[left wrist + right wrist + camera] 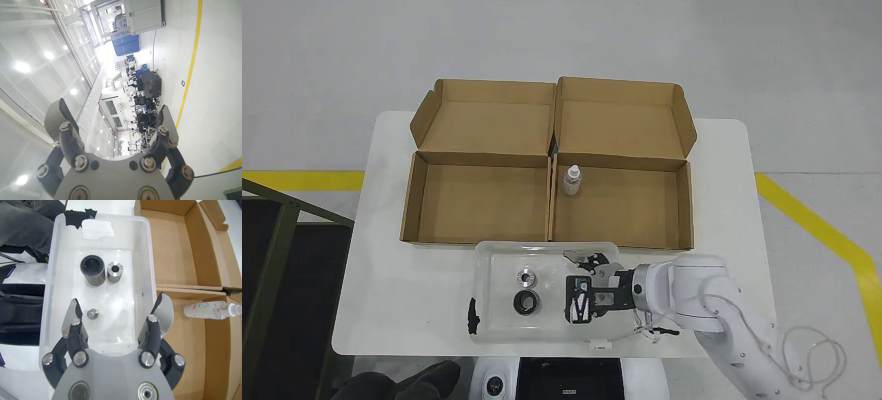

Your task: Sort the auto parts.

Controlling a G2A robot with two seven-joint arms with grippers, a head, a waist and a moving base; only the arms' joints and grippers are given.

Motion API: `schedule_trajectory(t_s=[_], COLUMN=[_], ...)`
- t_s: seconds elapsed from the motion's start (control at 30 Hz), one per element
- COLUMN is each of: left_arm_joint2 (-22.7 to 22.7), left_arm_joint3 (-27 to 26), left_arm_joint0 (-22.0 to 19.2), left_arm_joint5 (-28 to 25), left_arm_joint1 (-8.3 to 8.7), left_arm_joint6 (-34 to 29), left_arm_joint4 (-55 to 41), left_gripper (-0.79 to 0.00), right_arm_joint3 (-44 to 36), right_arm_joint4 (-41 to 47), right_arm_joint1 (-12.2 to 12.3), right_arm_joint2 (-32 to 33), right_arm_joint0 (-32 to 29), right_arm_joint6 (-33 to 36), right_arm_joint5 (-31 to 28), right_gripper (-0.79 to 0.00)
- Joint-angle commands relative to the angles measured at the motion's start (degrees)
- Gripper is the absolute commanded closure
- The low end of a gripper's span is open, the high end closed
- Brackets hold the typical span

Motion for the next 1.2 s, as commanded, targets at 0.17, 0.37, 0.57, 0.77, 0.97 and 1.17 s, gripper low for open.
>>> schedule_trajectory(t_s=[0.17, 0.37, 0.57, 0.77, 0.97, 1.17], left_arm_joint2=[0.00, 0.00, 0.00, 0.00, 0.00, 0.00], left_arm_joint3=[0.00, 0.00, 0.00, 0.00, 0.00, 0.00], left_arm_joint0=[0.00, 0.00, 0.00, 0.00, 0.00, 0.00], left_arm_joint5=[0.00, 0.00, 0.00, 0.00, 0.00, 0.00], left_arm_joint1=[0.00, 0.00, 0.00, 0.00, 0.00, 0.00], left_arm_joint6=[0.00, 0.00, 0.00, 0.00, 0.00, 0.00], left_arm_joint4=[0.00, 0.00, 0.00, 0.00, 0.00, 0.00], left_gripper=[-0.785, -0.785, -0.785, -0.785, -0.785, -0.785], right_arm_joint3=[0.38, 0.86, 1.54, 2.97, 4.46, 5.90], right_arm_joint4=[-0.86, -3.33, -5.06, -6.26, -6.06, -6.55], right_arm_joint1=[0.34, 0.48, 0.51, 0.31, -0.01, -0.39], right_arm_joint2=[-2.19, -4.06, -5.84, -8.35, -10.70, -13.80], right_arm_joint0=[-0.74, -0.12, 0.82, 2.69, 4.38, 6.29], right_arm_joint6=[1.63, 3.33, 4.86, 7.24, 8.93, 10.90], right_arm_joint5=[0.05, 0.56, 1.11, 1.23, 1.75, 2.43], right_gripper=[-0.616, -0.594, -0.563, -0.529, -0.496, -0.431])
